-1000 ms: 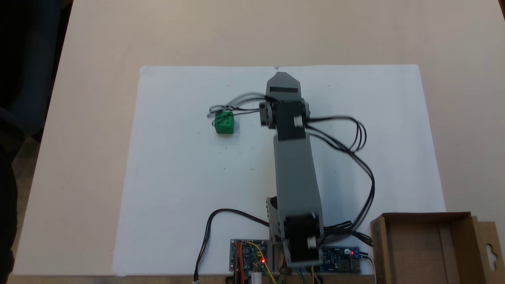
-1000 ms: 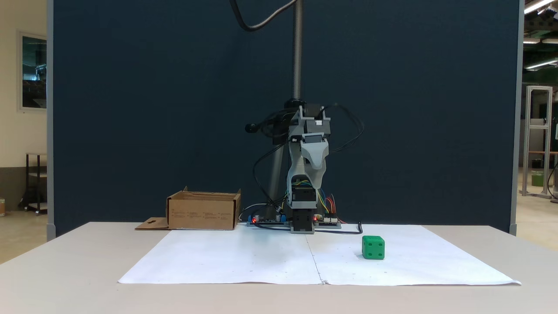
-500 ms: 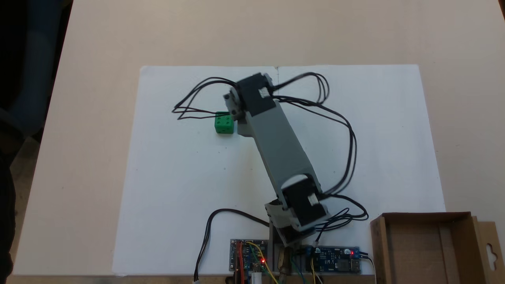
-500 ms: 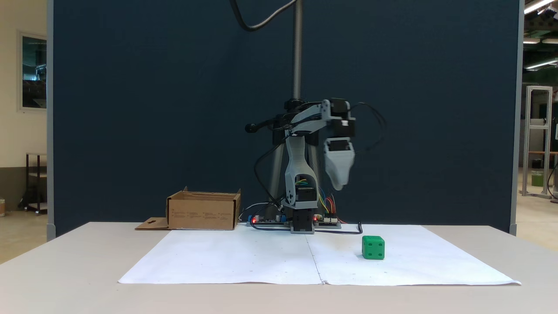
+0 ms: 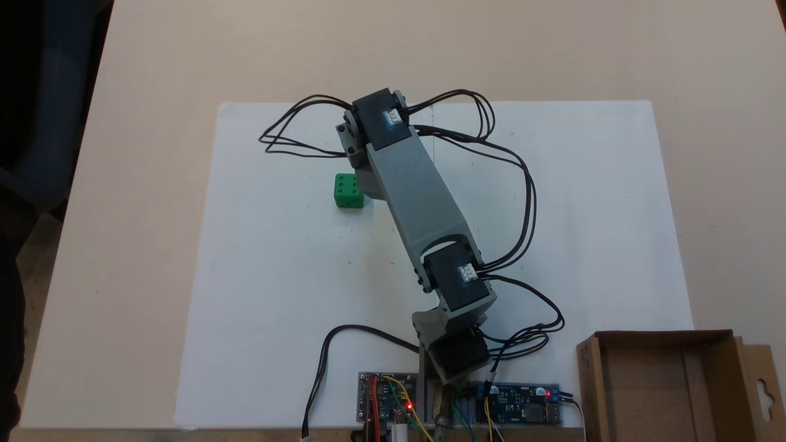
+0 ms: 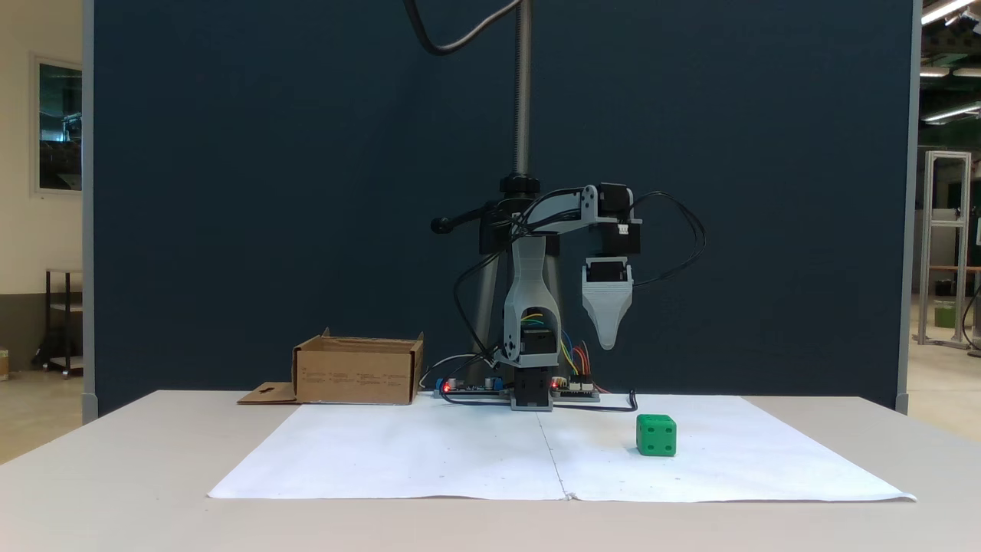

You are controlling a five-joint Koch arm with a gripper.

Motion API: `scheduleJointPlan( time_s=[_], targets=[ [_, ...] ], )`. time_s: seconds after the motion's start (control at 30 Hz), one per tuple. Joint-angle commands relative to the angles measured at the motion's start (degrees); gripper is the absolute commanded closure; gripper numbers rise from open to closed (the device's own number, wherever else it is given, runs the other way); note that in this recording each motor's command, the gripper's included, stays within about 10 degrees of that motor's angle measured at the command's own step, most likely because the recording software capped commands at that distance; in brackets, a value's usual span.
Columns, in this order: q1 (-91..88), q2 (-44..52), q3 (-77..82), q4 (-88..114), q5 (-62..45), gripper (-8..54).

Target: Grasp a green dice and put it in the bin.

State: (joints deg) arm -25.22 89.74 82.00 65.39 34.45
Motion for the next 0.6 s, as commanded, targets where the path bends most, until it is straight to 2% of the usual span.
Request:
scheduleJointPlan(
  time_s=[0.0,0.23,0.57],
  targets=[
    [-1.05,-0.44,-3.08,-1.05,4.83,2.2],
    [-2.55,-6.77,-2.9,-2.81,4.92,2.3],
    [-7.29,-9.67,-0.18,-7.73,6.42,2.4]
  ],
)
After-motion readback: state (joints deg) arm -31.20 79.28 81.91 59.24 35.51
